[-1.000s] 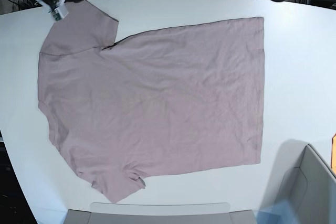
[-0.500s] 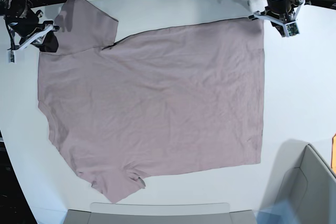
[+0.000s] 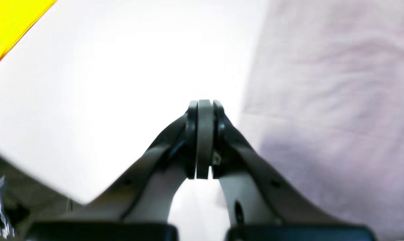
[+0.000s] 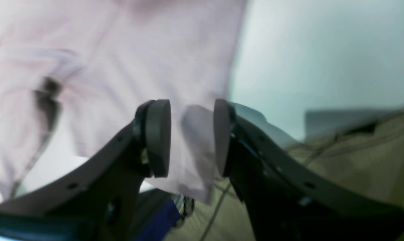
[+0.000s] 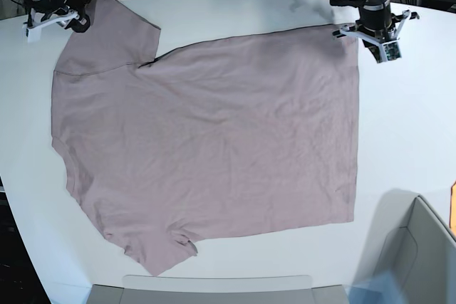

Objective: Fold the T-shirt properly
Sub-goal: 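Move both grippers down to the shirt's shoulder corners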

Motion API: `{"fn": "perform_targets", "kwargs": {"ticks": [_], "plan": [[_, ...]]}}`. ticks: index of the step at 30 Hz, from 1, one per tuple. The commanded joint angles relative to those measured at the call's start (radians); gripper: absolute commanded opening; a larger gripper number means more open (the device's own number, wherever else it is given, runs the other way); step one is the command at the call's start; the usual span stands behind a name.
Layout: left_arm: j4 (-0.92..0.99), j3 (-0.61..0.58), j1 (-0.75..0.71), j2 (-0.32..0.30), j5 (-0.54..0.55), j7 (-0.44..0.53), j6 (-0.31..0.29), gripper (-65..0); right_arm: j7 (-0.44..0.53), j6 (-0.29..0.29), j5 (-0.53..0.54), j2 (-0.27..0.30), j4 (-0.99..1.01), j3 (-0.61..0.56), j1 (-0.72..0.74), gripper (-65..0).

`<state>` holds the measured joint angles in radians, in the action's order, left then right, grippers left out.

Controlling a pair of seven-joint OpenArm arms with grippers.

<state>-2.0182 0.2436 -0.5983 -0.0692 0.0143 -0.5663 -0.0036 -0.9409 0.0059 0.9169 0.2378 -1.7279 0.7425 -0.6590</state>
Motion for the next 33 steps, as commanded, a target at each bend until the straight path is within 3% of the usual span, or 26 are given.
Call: {"fn": "perform_targets", "kwargs": {"ticks": [1, 13, 17, 19, 22, 24, 28, 33], "plan": [[-0.016, -0.016, -0.005, -0.014, -0.007, 0.025, 0.004, -64.6, 0.012, -0.004, 0.021, 0.011, -0.005, 0.007, 0.005, -43.0], [-0.016, -0.037, -0.001, -0.028, -0.007, 0.025, 0.004, -64.6, 0.015, 0.012, 0.024, 0.004, 0.171, -0.021, 0.032, -43.0], [-0.016, -0.060, -0.001, -0.028, 0.000, 0.024, 0.000, -61.9, 0.015, 0.061, 0.020, -0.008, 0.185, -0.065, 0.048, -43.0], [-0.016, -0.063, 0.001, -0.028, 0.075, -0.001, -0.065, -55.6, 0.015, 0.067, 0.020, -0.018, 0.184, -0.085, 0.054, -43.0], [-0.016, 0.009, 0.038, -0.034, 0.290, -0.146, -0.194, -45.4, 0.015, 0.067, 0.020, -0.019, 0.184, -0.091, 0.060, -43.0], [0.001, 0.102, 0.071, -0.062, 0.439, -0.265, -0.249, -43.2, 0.015, 0.069, 0.020, -0.019, 0.184, -0.091, 0.057, -43.0], [0.095, 0.251, 0.123, -0.126, 0.655, -0.418, -0.263, -44.3, 0.015, 0.070, 0.020, -0.015, 0.184, -0.088, 0.052, -43.0], [0.210, 0.273, 0.131, -0.191, 0.761, -0.486, -0.266, -44.1, 0.015, 0.072, 0.020, -0.007, 0.184, -0.085, 0.057, -43.0]]}}
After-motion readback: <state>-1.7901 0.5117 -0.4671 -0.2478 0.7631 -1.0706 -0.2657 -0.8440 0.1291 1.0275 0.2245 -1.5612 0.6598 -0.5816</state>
